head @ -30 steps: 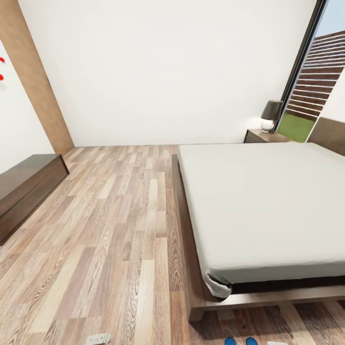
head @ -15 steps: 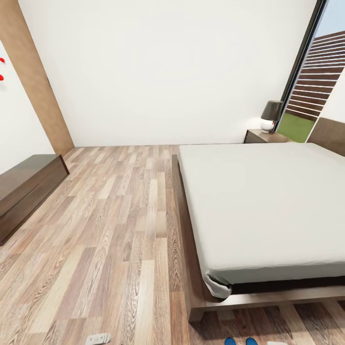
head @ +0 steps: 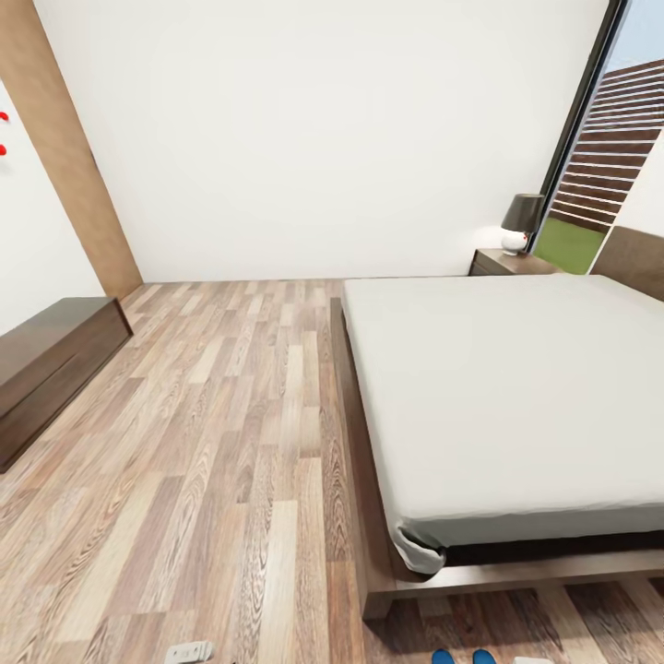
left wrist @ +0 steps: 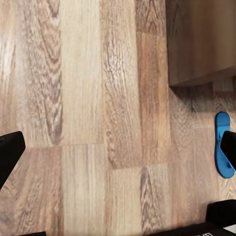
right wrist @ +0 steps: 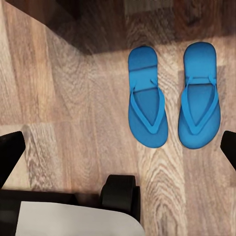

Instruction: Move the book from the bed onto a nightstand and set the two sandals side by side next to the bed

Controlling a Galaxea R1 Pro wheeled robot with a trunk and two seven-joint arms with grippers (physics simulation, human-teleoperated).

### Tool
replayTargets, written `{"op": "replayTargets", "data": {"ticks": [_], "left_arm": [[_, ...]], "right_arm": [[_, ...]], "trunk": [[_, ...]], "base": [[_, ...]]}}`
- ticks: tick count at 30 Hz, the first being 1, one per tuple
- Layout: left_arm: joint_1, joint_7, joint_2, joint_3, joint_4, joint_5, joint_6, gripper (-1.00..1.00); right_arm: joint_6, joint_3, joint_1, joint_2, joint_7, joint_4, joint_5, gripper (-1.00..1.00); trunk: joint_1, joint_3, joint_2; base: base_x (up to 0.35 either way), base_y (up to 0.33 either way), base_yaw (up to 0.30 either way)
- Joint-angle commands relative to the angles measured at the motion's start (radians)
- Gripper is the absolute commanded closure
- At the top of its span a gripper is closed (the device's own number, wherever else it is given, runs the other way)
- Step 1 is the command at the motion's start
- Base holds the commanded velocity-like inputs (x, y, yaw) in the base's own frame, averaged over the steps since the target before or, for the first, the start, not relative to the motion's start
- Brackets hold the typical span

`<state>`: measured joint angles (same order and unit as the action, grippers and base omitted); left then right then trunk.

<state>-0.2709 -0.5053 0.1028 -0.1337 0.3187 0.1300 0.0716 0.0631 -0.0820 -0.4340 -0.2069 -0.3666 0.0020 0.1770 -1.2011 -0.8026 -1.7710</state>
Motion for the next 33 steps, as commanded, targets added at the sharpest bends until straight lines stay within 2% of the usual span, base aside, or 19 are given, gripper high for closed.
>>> {"op": "replayTargets", "data": {"ticks": [1,33], "left_arm": [[-0.001,-0.006,0.000,-0.003,-0.001,0.005,0.000,-1.00],[-0.001,-0.006,0.000,-0.003,-0.001,0.005,0.000,-1.00]], "right_arm": [[0.004,-0.009,-0.001,0.000,-0.004,0.002,0.010,-1.00],[0.004,-0.009,0.000,0.000,-0.003,0.001,0.010,-1.00]], "trunk": [[0.000,-0.001,0.000],[0.000,0.012,0.000]], "base": [[0.000,0.000,-0.087],[0.000,0.000,-0.247]]}}
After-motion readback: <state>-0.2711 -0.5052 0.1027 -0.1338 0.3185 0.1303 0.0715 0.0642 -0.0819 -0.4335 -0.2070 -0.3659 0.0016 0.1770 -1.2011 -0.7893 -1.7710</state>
